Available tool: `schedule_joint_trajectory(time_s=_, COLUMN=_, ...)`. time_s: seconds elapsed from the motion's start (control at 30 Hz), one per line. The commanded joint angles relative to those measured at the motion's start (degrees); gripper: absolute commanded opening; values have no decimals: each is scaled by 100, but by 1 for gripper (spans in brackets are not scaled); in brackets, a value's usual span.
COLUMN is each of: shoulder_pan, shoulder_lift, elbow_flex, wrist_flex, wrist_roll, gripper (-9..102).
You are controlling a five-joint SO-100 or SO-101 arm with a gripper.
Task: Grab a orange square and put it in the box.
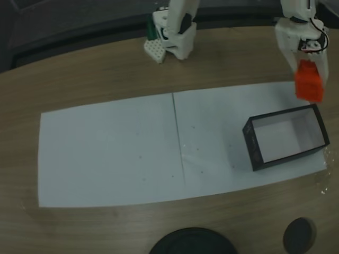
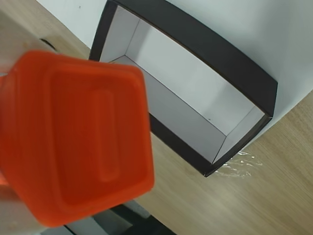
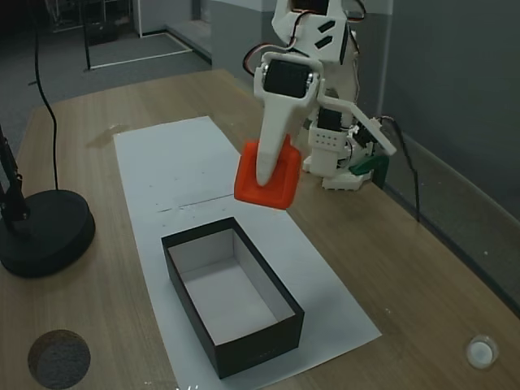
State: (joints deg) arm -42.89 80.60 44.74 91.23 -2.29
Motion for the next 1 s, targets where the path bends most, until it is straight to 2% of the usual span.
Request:
schedule_joint_trajectory(time_s=0.0, shoulder_pan=26, shoulder_lift=-202, elbow_flex=-105, wrist_flex=-378, wrist_roll=44, gripper=9)
schedule_joint_trajectory(time_s=0.13, shoulder_pan=53, shoulder_lift=-633, elbow_flex=-114, wrist_flex=-624, wrist_roll=44, gripper=9)
schedule_joint_trajectory(time_s=0.47, shoulder_pan=888, shoulder_lift=-1512, elbow_flex=-114, wrist_flex=-879, wrist_roll=105, gripper=9)
schedule_joint_trajectory(time_s=0.97, shoulder_pan=984, shoulder_lift=-1846, elbow_flex=-105, wrist_flex=-220, wrist_roll=176, gripper=8)
